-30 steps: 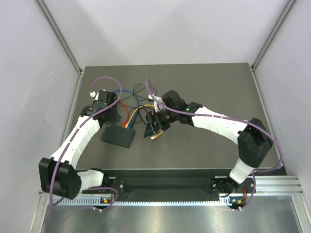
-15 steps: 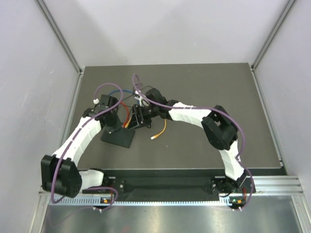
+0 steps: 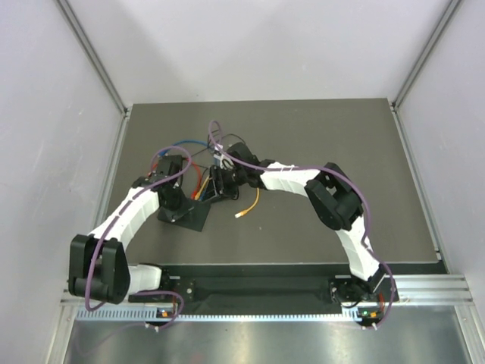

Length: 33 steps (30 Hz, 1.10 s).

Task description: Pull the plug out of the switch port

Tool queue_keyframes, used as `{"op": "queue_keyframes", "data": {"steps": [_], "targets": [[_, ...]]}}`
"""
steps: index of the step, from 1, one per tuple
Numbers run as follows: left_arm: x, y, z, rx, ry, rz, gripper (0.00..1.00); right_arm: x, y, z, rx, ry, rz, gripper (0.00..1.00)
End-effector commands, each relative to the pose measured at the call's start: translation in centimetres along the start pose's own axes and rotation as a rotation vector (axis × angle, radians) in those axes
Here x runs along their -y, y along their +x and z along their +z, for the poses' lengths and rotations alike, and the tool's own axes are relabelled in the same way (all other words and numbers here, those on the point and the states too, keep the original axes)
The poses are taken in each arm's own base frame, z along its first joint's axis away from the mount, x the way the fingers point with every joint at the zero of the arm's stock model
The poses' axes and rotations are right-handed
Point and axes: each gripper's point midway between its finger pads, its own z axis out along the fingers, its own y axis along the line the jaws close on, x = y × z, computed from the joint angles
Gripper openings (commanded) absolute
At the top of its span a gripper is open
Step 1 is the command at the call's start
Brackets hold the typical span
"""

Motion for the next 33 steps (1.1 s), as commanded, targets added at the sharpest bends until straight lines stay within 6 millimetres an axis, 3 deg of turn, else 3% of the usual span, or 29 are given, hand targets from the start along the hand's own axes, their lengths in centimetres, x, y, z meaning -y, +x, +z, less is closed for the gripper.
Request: {"op": "queue_keyframes", "data": {"steps": [1, 11, 16, 21, 33], "targets": [[1.5, -0.2, 0.6, -0.014, 0.068, -0.069, 0.0, 1.2, -0.9, 0.2, 0.051, -0.025, -0.002, 0.48], [-0.3, -2.1, 0.2, 0.104, -0.02, -0.074, 0.0, 1.7, -3.5, 1.8, 0.081, -0.08, 0.018, 0.48], [-1.8, -2.0, 1.2, 0.167, -0.016, -0.127, 0.0, 2.6, -4.2, 2.2, 0.093, -0.087, 0.055, 0.42], [-3.2, -0.9, 2.4, 0.117, -0.051, -0.165, 0.0, 2.8, -4.0, 2.4, 0.086, -0.101, 0.054, 0.38], [-2.6, -0.8, 3.4, 0.082, -0.032, -0.152, 0.0, 3.6, -2.6, 3.2, 0.063, -0.119, 0.083, 0.32]]}}
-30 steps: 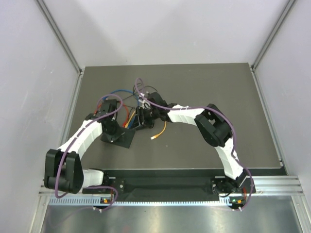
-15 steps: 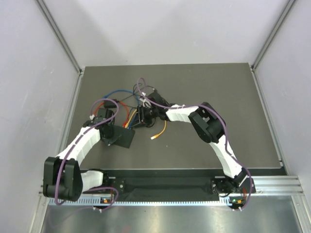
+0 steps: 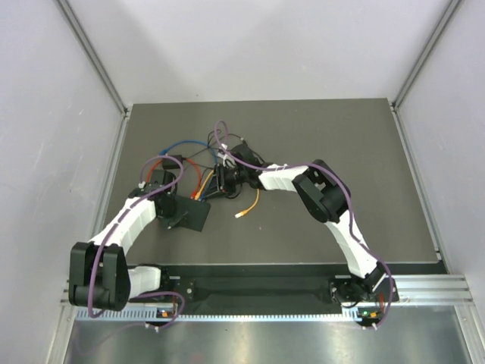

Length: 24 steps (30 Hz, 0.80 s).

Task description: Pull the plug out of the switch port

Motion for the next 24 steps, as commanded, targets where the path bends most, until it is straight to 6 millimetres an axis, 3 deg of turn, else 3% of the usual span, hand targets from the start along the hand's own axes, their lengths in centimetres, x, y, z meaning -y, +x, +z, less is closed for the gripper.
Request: {"op": "queue_keyframes", "data": {"steps": [1, 8, 14, 24], "targets": [[0.8, -0.8, 1.3, 0.023, 0.026, -0.005, 0.0, 0.2, 0.3, 0.5, 0.002, -0.031, 0.006, 0.32], [1.0, -0.4, 1.3, 0.005, 0.041, 0.008, 0.0, 1.2, 1.1, 0.6, -0.003, -0.006, 0.029, 0.31], [1.2, -0.6, 1.3, 0.005, 0.047, 0.014, 0.0, 0.6, 1.2, 1.7, -0.01, -0.041, 0.033, 0.31], [1.1, -0.3, 1.3, -0.004, 0.044, 0.02, 0.0, 1.1, 1.1, 2.4, 0.015, -0.07, 0.104, 0.29]]}}
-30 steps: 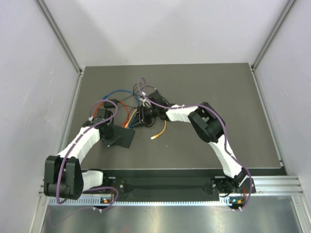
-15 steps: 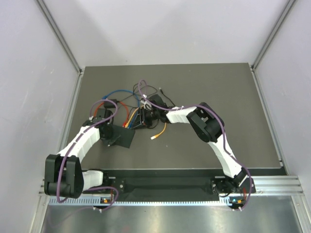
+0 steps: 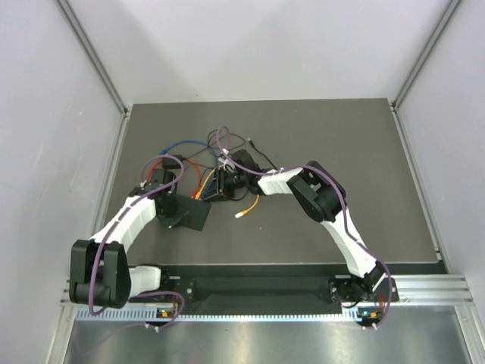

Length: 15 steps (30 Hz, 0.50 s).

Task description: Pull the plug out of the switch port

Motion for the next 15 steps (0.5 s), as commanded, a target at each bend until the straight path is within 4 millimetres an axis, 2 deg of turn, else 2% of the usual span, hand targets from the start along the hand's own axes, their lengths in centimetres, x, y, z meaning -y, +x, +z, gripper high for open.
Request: {"op": "queue_keyframes", "data": {"steps": [1, 15], "targets": [[0.5, -0.54, 1.25, 0.023, 0.019, 0.006, 0.0, 0.58, 0.24, 0.97, 0.016, -0.021, 0.029, 0.29], [0.23, -0.18, 1.31, 0.017, 0.019, 0.012, 0.0, 0.36, -0.31, 0.27, 0.074, -0.128, 0.133, 0.27]]}}
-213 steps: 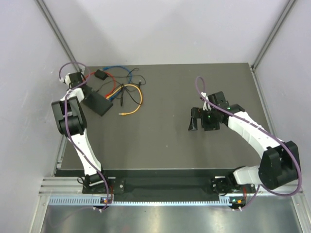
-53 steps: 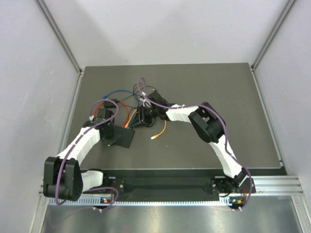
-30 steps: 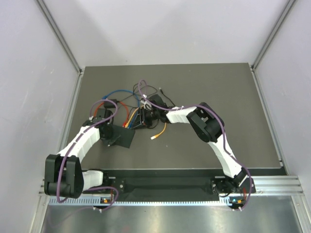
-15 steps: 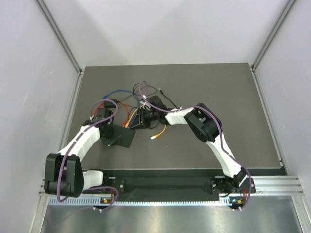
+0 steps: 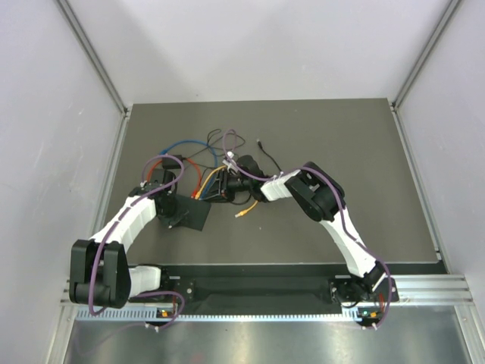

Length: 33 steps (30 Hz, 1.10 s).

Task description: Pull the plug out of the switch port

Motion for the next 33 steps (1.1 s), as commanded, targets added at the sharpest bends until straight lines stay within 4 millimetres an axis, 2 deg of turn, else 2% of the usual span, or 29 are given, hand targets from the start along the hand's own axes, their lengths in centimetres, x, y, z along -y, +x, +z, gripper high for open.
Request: {"op": "queue_keyframes", "data": {"steps": [1, 5, 10, 12, 16, 18, 20, 26, 30, 32, 33], "targets": [[0.2, -0.2, 1.3, 0.019, 0.016, 0.011, 0.0, 0.5, -0.1, 0.2, 0.015, -0.033, 0.04, 0.28], [0.1, -0.2, 1.3, 0.018, 0.015, 0.012, 0.0, 0.4, 0.0, 0.2, 0.02, -0.053, 0.068, 0.28], [0.2, -0.2, 1.3, 0.018, 0.015, 0.014, 0.0, 1.8, 0.2, 0.1, 0.005, 0.034, 0.046, 0.22], [0.2, -0.2, 1.3, 0.016, 0.015, 0.014, 0.0, 1.9, 0.0, 0.1, 0.011, 0.042, 0.047, 0.16], [-0.1, -0.1, 1.3, 0.011, 0.004, 0.012, 0.0, 2.2, 0.1, 0.5, 0.001, 0.067, 0.023, 0.08], [-0.3, 0.0, 1.4, 0.008, -0.01, 0.009, 0.0, 2.8, 0.0, 0.5, -0.002, 0.111, 0.023, 0.02], [-0.7, 0.1, 1.3, -0.003, -0.036, 0.004, 0.0, 3.7, 0.0, 0.3, 0.004, 0.178, 0.004, 0.0], [-1.6, 1.1, 1.9, -0.067, -0.098, -0.009, 0.0, 4.5, -2.2, -0.5, 0.11, 0.31, -0.19, 0.0], [-1.8, 1.3, 2.0, -0.075, -0.105, -0.014, 0.0, 3.2, -2.9, -0.7, 0.149, 0.254, -0.207, 0.0], [-2.0, 1.4, 2.0, -0.081, -0.113, -0.015, 0.0, 1.9, -3.0, -0.5, 0.148, 0.184, -0.126, 0.0], [-2.0, 1.5, 2.0, -0.085, -0.115, -0.017, 0.0, 1.9, -2.8, -0.7, 0.152, 0.164, -0.081, 0.0]]}}
